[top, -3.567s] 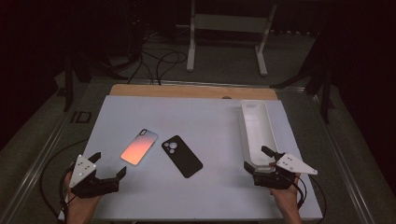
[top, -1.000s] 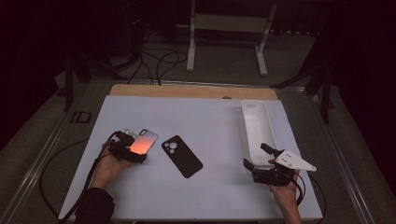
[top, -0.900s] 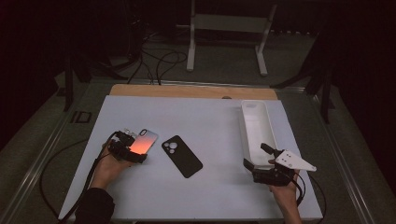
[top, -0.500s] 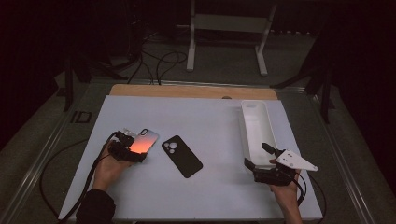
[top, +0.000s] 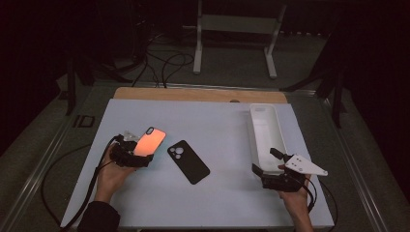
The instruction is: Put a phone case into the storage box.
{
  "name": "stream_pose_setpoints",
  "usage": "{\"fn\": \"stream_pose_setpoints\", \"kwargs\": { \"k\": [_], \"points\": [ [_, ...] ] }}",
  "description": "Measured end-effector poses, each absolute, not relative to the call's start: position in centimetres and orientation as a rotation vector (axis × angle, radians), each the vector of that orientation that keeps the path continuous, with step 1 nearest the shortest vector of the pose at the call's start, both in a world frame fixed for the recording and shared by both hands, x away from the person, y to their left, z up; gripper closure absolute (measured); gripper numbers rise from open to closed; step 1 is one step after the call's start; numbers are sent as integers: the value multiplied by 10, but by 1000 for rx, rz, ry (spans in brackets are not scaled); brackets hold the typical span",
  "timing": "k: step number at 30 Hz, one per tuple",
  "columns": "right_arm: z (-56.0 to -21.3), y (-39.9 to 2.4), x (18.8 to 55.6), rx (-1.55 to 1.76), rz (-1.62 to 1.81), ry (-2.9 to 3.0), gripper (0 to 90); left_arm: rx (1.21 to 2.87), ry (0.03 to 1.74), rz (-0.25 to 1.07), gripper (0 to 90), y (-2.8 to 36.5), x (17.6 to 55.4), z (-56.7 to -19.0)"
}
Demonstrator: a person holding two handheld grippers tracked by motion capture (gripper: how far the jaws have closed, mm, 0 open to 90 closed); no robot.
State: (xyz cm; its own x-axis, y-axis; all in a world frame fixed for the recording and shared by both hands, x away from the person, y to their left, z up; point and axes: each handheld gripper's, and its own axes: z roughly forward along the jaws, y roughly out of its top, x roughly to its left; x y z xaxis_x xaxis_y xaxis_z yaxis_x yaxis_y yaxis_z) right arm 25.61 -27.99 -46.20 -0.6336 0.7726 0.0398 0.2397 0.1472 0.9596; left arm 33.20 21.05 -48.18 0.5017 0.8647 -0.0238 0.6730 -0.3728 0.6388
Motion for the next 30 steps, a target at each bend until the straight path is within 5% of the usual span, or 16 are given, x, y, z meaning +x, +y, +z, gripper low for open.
{"fn": "stream_pose_setpoints", "kwargs": {
  "k": [30],
  "points": [
    [-444, -260, 260, 1033, 1608, 2037, 90, 2085, 873, 569, 168, 136, 277, -420]
  ]
}}
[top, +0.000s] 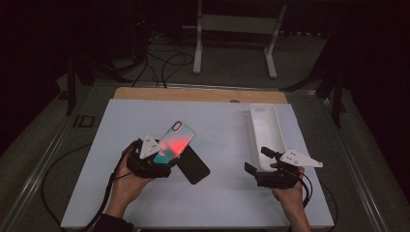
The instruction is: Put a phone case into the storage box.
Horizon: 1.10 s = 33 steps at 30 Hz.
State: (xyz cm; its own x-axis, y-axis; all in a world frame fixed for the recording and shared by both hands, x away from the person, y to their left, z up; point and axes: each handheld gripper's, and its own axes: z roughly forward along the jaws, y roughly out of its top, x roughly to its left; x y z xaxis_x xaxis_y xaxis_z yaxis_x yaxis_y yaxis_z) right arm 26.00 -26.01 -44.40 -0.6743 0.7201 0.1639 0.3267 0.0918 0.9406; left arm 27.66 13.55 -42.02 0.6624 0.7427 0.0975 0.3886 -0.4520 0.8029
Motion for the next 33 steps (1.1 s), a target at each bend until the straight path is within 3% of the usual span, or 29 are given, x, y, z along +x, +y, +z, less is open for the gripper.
{"fn": "stream_pose_setpoints", "kwargs": {
  "k": [26, 31, 33],
  "points": [
    [-420, -200, 276, 959, 1751, 2193, 90, 2120, 638, 548, 168, 70, 260, -416],
    [-422, -193, 282, 981, 1774, 2244, 156, 2131, 612, 535, 168, 62, 257, -419],
    [-422, -191, 283, 997, 1760, 2260, 229, 2131, 604, 535, 168, 60, 256, -419]
  ]
}}
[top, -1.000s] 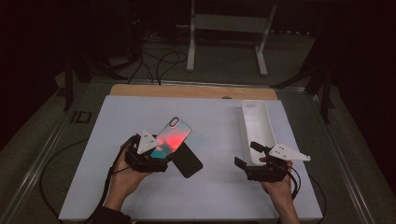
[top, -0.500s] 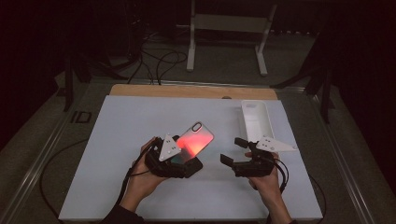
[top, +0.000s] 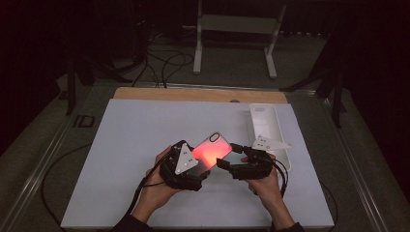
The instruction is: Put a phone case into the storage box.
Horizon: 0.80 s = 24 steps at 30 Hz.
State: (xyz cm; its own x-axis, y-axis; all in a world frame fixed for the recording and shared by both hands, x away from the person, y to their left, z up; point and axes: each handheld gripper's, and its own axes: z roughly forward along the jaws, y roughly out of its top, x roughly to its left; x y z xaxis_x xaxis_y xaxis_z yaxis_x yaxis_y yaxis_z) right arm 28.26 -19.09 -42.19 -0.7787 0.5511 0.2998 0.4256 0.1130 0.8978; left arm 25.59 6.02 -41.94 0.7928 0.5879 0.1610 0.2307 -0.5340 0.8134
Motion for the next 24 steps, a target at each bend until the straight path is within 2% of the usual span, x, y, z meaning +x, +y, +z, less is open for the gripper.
{"fn": "stream_pose_setpoints", "kwargs": {
  "k": [4, 5, 8, 16, 19, 24],
  "points": [
    [-422, -188, 284, 1017, 1764, 2282, 348, 2115, 596, 522, 168, 57, 254, -420],
    [-422, -188, 284, 1017, 1764, 2282, 348, 2115, 596, 522, 168, 57, 254, -420],
    [-424, -185, 284, 1042, 1766, 2305, 517, 2120, 589, 523, 168, 54, 253, -421],
    [-424, -181, 284, 1065, 1794, 2328, 676, 2126, 592, 522, 168, 48, 251, -429],
    [-425, -178, 283, 1057, 1813, 2341, 761, 2140, 590, 534, 168, 45, 251, -431],
    [-423, -174, 282, 1071, 1812, 2356, 806, 2153, 589, 629, 165, 41, 248, -432]
  ]
}}
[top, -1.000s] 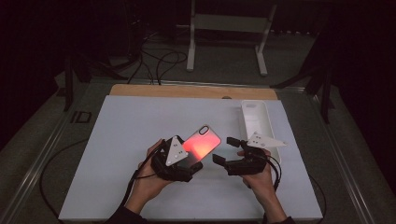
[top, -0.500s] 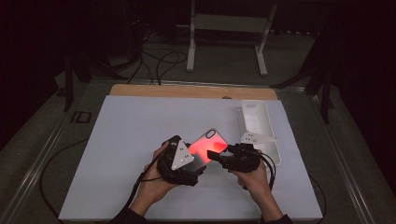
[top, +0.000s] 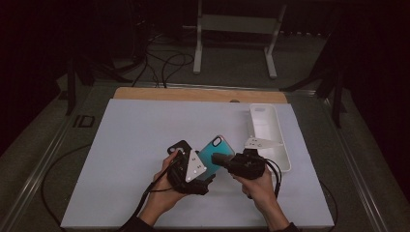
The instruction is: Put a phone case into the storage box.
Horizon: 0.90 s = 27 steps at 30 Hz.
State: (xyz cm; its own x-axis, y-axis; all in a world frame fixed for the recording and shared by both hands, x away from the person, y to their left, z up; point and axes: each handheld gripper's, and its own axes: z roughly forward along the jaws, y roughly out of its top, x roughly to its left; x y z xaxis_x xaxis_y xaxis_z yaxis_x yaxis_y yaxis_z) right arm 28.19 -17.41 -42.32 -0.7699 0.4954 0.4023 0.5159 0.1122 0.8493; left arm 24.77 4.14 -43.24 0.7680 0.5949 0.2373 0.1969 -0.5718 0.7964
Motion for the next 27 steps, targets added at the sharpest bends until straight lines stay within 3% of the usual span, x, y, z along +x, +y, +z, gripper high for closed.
{"fn": "stream_pose_setpoints", "kwargs": {
  "k": [27],
  "points": [
    [-416, -176, 277, -1041, -1843, -2394, 861, 2046, 658, 410, 151, 67, 259, -428]
  ]
}}
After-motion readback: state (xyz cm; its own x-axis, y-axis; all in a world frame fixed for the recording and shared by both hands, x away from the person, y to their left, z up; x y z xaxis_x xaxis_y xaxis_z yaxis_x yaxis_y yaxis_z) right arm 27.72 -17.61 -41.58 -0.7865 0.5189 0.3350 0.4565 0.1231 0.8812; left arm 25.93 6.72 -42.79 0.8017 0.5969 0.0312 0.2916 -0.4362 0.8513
